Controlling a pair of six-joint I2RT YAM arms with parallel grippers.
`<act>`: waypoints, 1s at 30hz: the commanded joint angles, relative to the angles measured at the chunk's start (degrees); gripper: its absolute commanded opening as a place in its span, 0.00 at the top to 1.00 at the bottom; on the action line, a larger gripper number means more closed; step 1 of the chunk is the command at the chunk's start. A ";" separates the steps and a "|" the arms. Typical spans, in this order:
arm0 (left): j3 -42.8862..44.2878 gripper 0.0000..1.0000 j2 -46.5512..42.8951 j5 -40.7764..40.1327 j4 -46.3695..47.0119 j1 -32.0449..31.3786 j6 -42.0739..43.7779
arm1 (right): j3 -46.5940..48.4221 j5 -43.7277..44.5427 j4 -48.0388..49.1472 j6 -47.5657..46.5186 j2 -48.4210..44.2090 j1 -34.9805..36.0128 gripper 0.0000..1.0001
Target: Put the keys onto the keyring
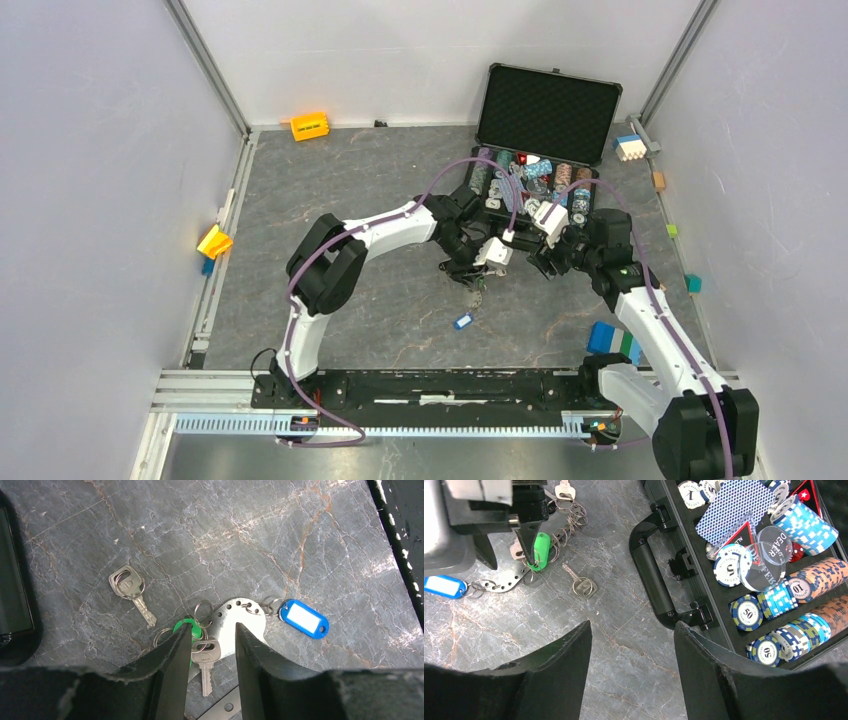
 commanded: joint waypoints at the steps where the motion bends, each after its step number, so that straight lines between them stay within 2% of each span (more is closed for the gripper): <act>1: 3.19 0.56 1.36 2.22 -4.55 -0.80 7.09 | -0.35 0.30 1.57 0.23 -0.47 -0.74 0.34; 9: 8.40 0.57 4.70 1.12 -6.66 -1.50 10.87 | 0.14 0.57 -0.71 0.68 -0.12 -4.18 0.35; 12: 11.74 0.57 6.68 0.62 -10.39 -1.85 11.72 | 0.24 0.91 -2.14 0.43 -0.26 -5.55 0.35; 23: 12.70 0.56 8.60 -8.53 -10.44 -4.56 9.85 | -0.45 0.63 -3.82 -0.09 -0.71 -8.68 0.36; 30: 14.02 0.56 9.76 -10.52 -10.36 -4.94 8.83 | -0.90 -0.31 -3.99 -0.02 -0.89 -9.03 0.36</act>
